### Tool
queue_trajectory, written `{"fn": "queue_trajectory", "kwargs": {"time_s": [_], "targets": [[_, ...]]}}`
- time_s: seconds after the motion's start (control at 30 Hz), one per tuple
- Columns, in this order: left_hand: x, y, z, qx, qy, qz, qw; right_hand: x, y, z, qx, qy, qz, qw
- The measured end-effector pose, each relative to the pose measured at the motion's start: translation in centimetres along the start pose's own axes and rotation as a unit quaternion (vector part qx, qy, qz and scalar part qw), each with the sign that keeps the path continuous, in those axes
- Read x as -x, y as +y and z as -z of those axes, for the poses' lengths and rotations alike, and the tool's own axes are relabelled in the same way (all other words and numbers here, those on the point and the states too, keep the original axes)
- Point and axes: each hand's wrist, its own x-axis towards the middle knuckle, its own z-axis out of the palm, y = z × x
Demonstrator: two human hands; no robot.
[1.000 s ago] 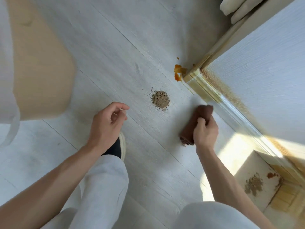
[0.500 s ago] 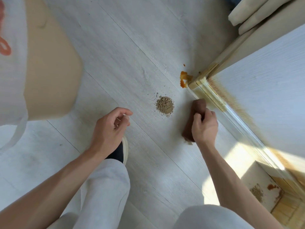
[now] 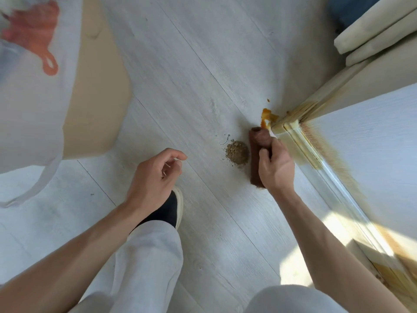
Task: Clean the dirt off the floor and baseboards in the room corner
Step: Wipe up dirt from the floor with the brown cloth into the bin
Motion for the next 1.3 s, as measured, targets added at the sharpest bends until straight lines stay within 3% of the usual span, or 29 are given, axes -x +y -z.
{"fn": "queue_trajectory", "kwargs": {"time_s": [0.23,0.43,0.7,0.9,1.13,1.3], "targets": [[-0.4,-0.5,0.6,0.015,0.014,0.006,1.000,-4.0,-4.5,3.9,-0.005,0.014,0.048,0.999],[-0.5,-0.1,1.1,0.008,0.020,-0.010,1.000,-11.6,-10.0,1.6,0.127,-0.125,-0.004,0.984],[-0.2,-0.6,1.4,0.027,0.040,0.002,0.999,-6.6,-9.2,1.0,0.156,-0.229,0.054,0.959],[-0.1,-0.2,1.3,0.015,0.037,-0.004,0.999,-11.0,-12.2,1.8,0.168,-0.178,0.081,0.966],[0.4,-0.1,1.5,0.009,0.027,-0.011,1.000,-6.4,-10.8,-1.6,0.226,-0.250,0.115,0.934],[1.0,-0.3,1.3,0.023,0.034,-0.010,0.999,-3.8,-8.1,1.3,0.166,-0.261,0.156,0.938]]}}
